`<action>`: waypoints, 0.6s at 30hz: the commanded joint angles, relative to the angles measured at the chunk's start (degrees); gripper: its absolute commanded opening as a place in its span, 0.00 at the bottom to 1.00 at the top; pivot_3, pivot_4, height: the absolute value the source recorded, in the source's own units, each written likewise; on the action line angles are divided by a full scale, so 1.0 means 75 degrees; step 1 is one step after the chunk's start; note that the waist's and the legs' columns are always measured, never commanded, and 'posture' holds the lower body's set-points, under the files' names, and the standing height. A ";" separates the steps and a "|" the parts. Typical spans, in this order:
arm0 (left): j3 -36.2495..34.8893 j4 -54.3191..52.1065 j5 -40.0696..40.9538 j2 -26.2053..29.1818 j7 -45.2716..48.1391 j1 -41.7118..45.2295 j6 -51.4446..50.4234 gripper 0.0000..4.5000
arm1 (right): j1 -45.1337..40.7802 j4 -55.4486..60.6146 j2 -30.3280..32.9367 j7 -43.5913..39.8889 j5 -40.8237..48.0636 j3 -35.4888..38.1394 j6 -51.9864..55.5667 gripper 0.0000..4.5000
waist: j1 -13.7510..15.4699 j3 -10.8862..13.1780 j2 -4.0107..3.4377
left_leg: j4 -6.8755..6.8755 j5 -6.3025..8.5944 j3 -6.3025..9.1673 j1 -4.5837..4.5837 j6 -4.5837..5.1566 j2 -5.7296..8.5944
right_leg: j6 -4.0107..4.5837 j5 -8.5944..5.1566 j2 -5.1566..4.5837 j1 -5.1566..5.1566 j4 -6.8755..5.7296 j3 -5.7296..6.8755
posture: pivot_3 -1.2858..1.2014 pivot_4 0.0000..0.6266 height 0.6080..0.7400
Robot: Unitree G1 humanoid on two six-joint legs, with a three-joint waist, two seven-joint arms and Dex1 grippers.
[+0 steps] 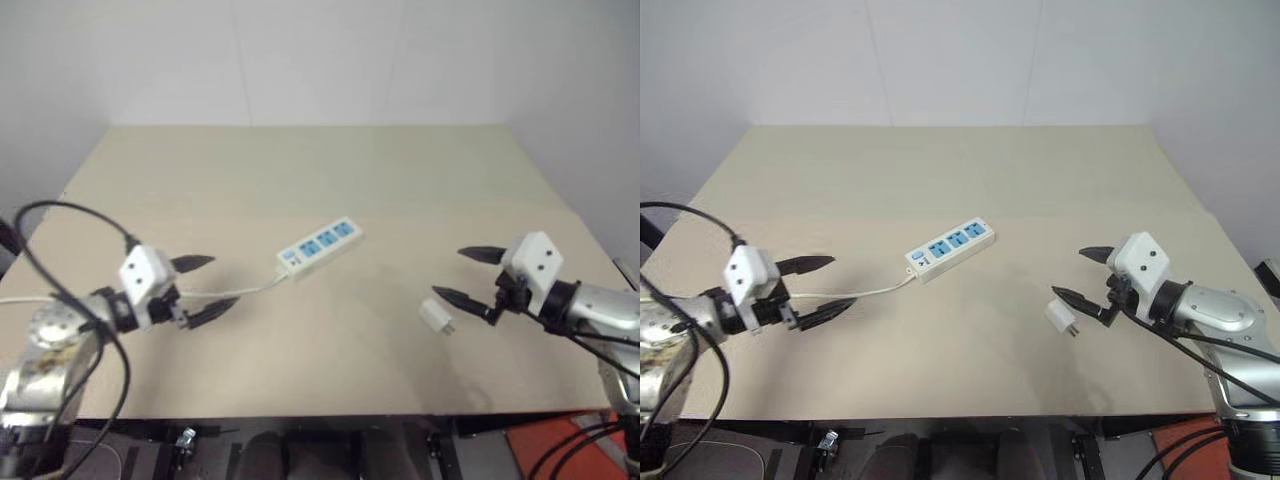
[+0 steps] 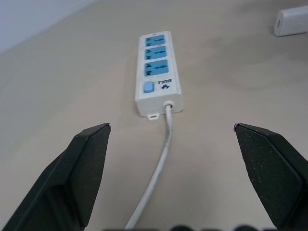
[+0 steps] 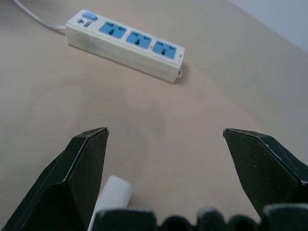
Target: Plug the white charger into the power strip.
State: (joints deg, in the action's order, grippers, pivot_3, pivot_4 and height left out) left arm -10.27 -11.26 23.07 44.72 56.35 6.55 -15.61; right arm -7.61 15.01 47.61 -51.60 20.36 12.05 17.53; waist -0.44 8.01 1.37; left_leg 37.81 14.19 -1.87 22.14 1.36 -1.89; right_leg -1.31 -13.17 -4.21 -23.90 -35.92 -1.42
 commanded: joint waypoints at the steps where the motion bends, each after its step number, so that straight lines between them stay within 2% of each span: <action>1: 0.0841 0.0523 -0.0685 -0.0042 -0.0113 0.0607 -0.0093 1.00 | -0.0166 0.0088 -0.0035 0.0091 -0.0023 0.0102 -0.0211 1.00 | 0.0011 0.0000 0.0000 | 0.0000 0.0000 0.0000 0.0002 0.0000 0.0000 | 0.0000 0.0000 0.0002 -0.0002 0.0001 0.0000 | 0.52 0.24 1.00; 4: 0.1759 0.1321 -0.1395 -0.0270 -0.0324 0.1490 -0.0503 1.00 | -0.0154 0.0143 -0.0080 0.0125 0.0000 0.0151 -0.0221 1.00 | 0.0023 0.0000 0.0001 | 0.0000 0.0000 0.0001 0.0005 0.0000 0.0002 | 0.0000 0.0001 0.0003 -0.0003 0.0000 -0.0001 | 0.52 0.24 1.00; 7: 0.2241 0.2139 -0.1731 -0.0682 -0.0458 0.2243 -0.0755 1.00 | -0.0106 0.0260 -0.0120 0.0173 0.0049 0.0206 -0.0195 1.00 | 0.0047 0.0000 0.0002 | 0.0003 0.0000 0.0002 0.0006 0.0000 0.0004 | -0.0002 0.0002 0.0004 -0.0002 -0.0001 -0.0001 | 0.52 0.24 1.00; 8: 0.2332 0.2351 -0.1810 -0.0799 -0.0479 0.2405 -0.0771 0.96 | -0.0087 0.0295 -0.0129 0.0183 0.0055 0.0216 -0.0185 1.00 | 0.0051 0.0000 0.0002 | 0.0004 0.0000 0.0002 0.0009 0.0000 0.0003 | -0.0002 0.0002 0.0006 -0.0004 0.0000 -0.0001 | 0.52 0.24 1.00; 10: 0.2562 0.2734 -0.2068 -0.1020 -0.0591 0.2700 -0.0795 0.87 | -0.0035 0.0358 -0.0145 0.0210 0.0063 0.0240 -0.0177 1.00 | 0.0044 0.0000 0.0002 | 0.0005 0.0000 0.0002 0.0012 0.0000 0.0004 | -0.0002 0.0002 0.0006 -0.0007 -0.0002 -0.0001 | 0.52 0.24 1.00; 18: 0.2999 0.3602 -0.2515 -0.1501 -0.0595 0.3121 -0.0746 0.31 | 0.0210 0.0616 -0.0128 0.0300 0.0155 0.0400 -0.0124 1.00 | 0.0051 -0.0001 0.0003 | 0.0007 0.0000 0.0002 -0.0011 0.0001 0.0006 | -0.0003 0.0002 0.0006 0.0014 -0.0013 -0.0009 | 0.52 0.24 1.00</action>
State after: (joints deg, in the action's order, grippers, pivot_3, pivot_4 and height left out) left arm 11.28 14.14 5.99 33.55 52.30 29.80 -21.11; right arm -5.89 17.48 46.45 -49.86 20.61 12.51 17.26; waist -0.06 8.00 1.39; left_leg 37.86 14.19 -1.85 21.97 1.36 -1.85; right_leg -1.33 -13.15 -4.16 -23.69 -36.01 -1.48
